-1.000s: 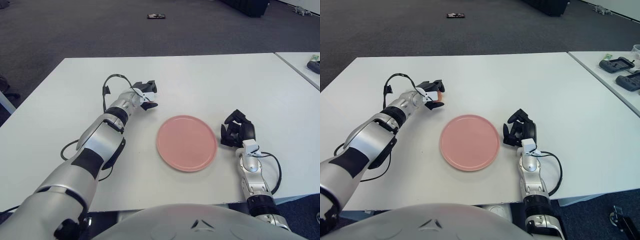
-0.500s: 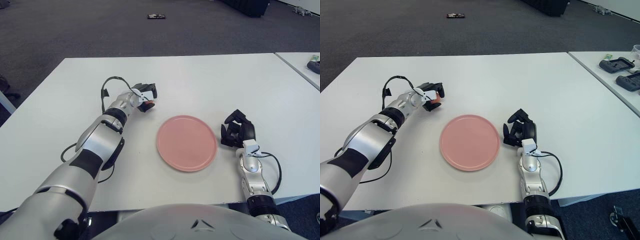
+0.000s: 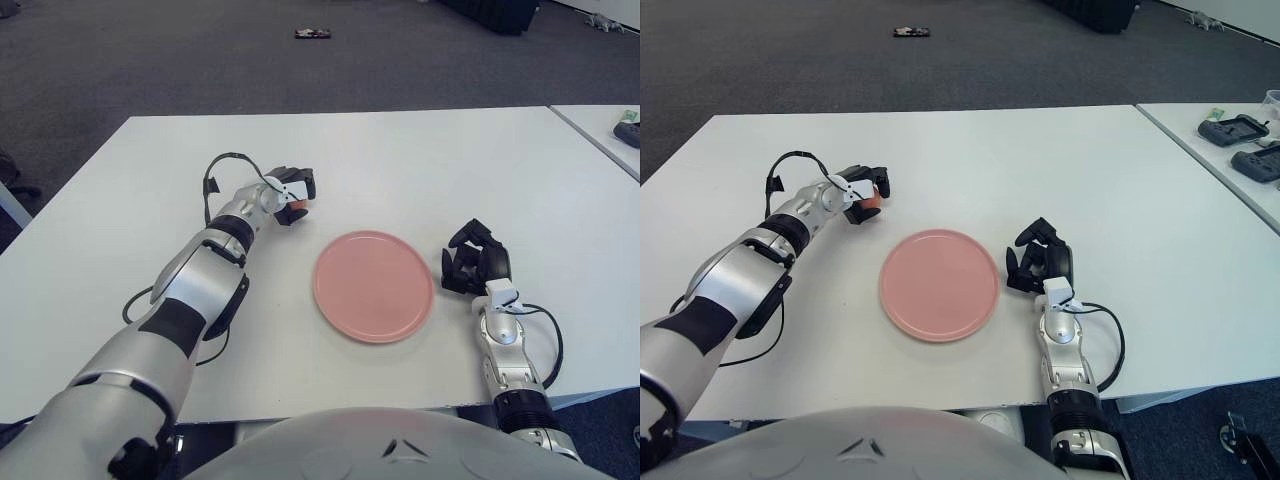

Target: Put the apple into the plate.

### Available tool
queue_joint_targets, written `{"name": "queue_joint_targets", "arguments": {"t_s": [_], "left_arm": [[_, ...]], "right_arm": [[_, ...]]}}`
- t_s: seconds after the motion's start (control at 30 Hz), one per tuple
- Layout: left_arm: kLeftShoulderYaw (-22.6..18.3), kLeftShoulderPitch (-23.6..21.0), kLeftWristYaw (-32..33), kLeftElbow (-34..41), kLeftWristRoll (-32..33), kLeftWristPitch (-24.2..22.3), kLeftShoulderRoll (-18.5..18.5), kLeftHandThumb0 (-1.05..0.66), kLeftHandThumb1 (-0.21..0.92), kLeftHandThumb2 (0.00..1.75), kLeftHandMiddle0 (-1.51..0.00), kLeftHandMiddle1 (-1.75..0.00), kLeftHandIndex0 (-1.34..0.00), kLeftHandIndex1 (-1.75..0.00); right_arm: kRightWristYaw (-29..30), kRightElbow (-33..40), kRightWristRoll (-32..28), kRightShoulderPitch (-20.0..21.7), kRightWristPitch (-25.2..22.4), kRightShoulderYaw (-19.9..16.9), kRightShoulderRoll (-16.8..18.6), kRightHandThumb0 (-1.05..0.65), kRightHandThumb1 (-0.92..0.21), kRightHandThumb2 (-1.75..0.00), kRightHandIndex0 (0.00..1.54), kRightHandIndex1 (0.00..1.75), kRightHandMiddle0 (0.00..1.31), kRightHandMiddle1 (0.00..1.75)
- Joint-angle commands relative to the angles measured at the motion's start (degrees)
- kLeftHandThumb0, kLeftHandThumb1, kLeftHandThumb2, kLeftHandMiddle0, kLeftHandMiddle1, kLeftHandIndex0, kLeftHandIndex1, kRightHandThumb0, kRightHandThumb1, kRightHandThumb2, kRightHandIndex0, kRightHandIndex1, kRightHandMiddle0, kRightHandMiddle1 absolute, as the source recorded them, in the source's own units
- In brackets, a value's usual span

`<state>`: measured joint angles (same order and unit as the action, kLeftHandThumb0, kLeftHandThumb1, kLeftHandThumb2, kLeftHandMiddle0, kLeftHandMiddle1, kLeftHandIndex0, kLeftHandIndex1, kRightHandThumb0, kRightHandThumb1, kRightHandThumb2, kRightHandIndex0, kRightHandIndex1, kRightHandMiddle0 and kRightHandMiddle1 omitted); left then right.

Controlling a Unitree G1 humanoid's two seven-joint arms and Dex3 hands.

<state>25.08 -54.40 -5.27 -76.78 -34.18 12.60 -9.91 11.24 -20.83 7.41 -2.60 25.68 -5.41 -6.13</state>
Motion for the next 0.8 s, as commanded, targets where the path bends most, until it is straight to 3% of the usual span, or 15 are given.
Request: {"name": "queue_joint_targets", "arguments": {"t_s": [0.0, 0.1, 0.27, 0.4, 0.77], "left_arm": [[1.1, 2.21, -1.44, -1.84, -1.22, -2.06, -1.09, -0.01, 0.21, 1.43, -0.73, -1.68, -0.45, -1.75], [1.27, 2.19, -1.05, -1.9, -1.41, -2.78, -1.16, -0.01, 0.18, 1.48, -0.75, -1.71, -0.46, -1.75], [0.5, 2.32, 0.12, -1.94, -0.65, -4.83, -1.13, 0.0, 0.02, 1.61, -0.89, -1.59, -0.6, -1.75], [-0.56, 2.45, 1.39, -1.75, 0.28, -5.43, -0.95, 0.0, -0.04, 1.67, -0.94, -1.58, -0.65, -1.75], [-1.92, 2.62, 1.6, -1.54, 1.32, -5.41, -1.01, 0.0, -0.08, 1.73, -0.96, -1.62, -0.68, -1.75]], "right_arm": [[-0.14, -1.39, 0.24, -1.04, -2.56, -0.21, -0.28, -0.47, -0.34, -1.31, 1.09, 1.75, 0.6, 1.75], [0.02, -1.32, 0.33, -1.0, -2.88, -0.24, -0.26, -0.47, -0.34, -1.3, 1.08, 1.75, 0.59, 1.75], [-0.07, -1.3, 0.04, -0.92, -2.86, -0.33, -0.21, -0.47, -0.35, -1.29, 1.08, 1.75, 0.59, 1.75], [-0.36, -1.45, -0.19, -0.84, -2.36, -0.32, -0.26, -0.47, -0.35, -1.29, 1.08, 1.75, 0.58, 1.75], [-0.81, -1.8, -0.34, -0.71, -1.32, -0.45, -0.42, -0.47, -0.35, -1.29, 1.06, 1.75, 0.58, 1.75]]}}
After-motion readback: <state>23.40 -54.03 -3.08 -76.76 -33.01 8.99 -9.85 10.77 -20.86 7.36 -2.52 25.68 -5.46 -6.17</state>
